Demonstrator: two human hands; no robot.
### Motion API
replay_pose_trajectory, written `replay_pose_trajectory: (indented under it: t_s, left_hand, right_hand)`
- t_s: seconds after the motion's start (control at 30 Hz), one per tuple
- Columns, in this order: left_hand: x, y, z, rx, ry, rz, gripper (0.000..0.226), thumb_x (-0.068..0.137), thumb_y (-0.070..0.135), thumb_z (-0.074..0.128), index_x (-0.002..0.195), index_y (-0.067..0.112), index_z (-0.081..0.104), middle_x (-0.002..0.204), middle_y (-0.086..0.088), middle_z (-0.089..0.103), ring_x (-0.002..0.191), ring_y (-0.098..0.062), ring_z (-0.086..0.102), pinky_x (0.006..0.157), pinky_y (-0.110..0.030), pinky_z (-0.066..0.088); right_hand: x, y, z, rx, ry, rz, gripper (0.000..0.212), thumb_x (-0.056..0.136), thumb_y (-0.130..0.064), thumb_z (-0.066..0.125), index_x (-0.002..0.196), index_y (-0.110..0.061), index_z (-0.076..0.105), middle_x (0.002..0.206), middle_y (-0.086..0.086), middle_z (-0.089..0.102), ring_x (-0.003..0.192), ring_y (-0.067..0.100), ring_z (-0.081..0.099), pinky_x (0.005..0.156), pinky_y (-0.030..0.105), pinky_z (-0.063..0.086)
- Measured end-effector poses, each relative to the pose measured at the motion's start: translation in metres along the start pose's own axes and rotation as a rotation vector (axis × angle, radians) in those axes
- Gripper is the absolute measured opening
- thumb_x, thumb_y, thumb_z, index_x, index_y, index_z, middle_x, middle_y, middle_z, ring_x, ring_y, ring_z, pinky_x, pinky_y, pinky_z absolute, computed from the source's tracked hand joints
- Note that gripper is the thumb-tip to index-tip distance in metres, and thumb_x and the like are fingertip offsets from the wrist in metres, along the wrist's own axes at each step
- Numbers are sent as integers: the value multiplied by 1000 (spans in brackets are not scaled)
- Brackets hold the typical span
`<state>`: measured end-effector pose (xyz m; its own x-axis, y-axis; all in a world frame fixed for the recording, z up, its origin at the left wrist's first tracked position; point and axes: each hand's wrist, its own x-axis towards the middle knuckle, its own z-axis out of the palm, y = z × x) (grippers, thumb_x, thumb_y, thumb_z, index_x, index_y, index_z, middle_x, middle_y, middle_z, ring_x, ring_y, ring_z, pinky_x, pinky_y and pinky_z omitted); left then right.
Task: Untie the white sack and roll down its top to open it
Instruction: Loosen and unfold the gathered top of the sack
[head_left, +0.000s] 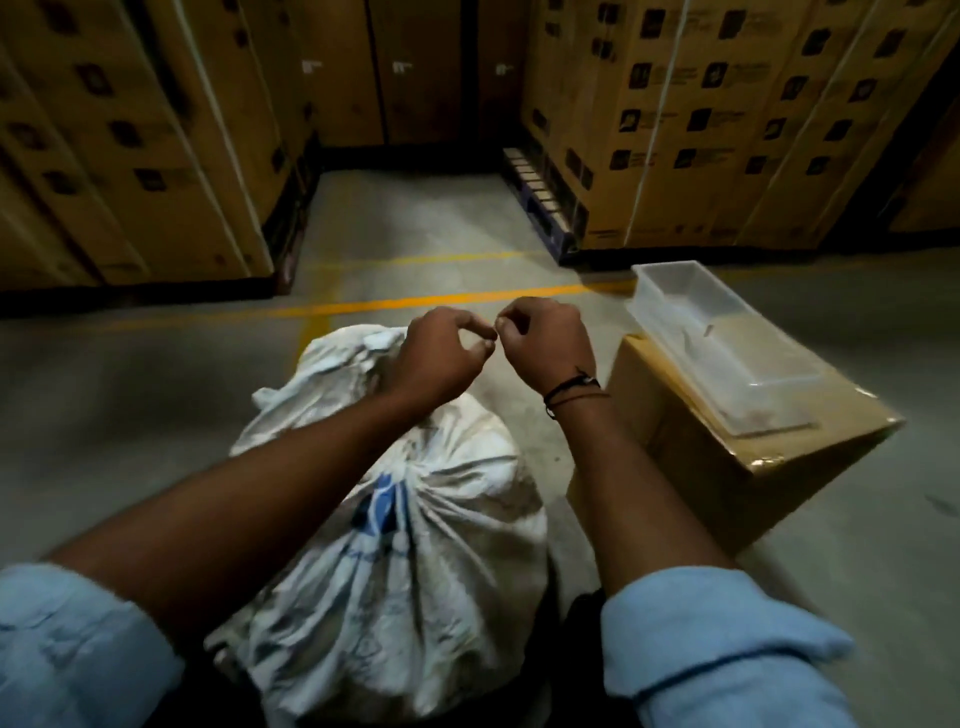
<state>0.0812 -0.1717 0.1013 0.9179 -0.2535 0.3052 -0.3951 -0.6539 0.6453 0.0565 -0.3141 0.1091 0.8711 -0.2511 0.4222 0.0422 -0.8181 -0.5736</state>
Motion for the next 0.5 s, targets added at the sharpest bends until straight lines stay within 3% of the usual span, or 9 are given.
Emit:
replay_pose_trajectory:
  t_s: [0.1, 0.23, 0.37, 0.5]
  left_hand:
    - [-37, -48, -44, 27, 39, -46, 11, 80, 25, 74, 89, 29, 78, 95, 6, 74, 89, -12, 64, 79, -24, 44]
    - [-76, -112, -88, 69, 113, -150, 13, 82, 22, 76, 89, 32, 76, 98, 10, 68, 95, -12, 61, 84, -25, 44]
    - [-87, -163, -111, 101, 164, -272, 19, 82, 22, 74, 93, 37, 74, 108, 3, 66, 99, -21, 63, 91, -36, 52]
    - [-75, -188, -116, 171, 148, -236, 20, 82, 25, 73, 100, 34, 73, 111, 4, 61, 99, -23, 60, 88, -37, 52]
  right_hand:
    - [0, -31, 39, 20, -91, -107, 20, 78, -33, 57, 82, -22, 73, 80, 0, 74, 79, 23, 68, 73, 39, 56]
    - [-2, -57, 81, 38, -173, -215, 18, 79, -31, 60, 89, -24, 74, 84, -2, 75, 80, 20, 70, 74, 37, 57]
    - [-1, -70, 114, 88, -226, -294, 23, 77, -31, 61, 95, -24, 75, 91, -1, 76, 85, 21, 70, 77, 40, 56]
    - [4, -82, 137, -24, -236, -390, 23, 80, -41, 67, 99, -30, 72, 106, -7, 70, 105, 21, 61, 91, 41, 43]
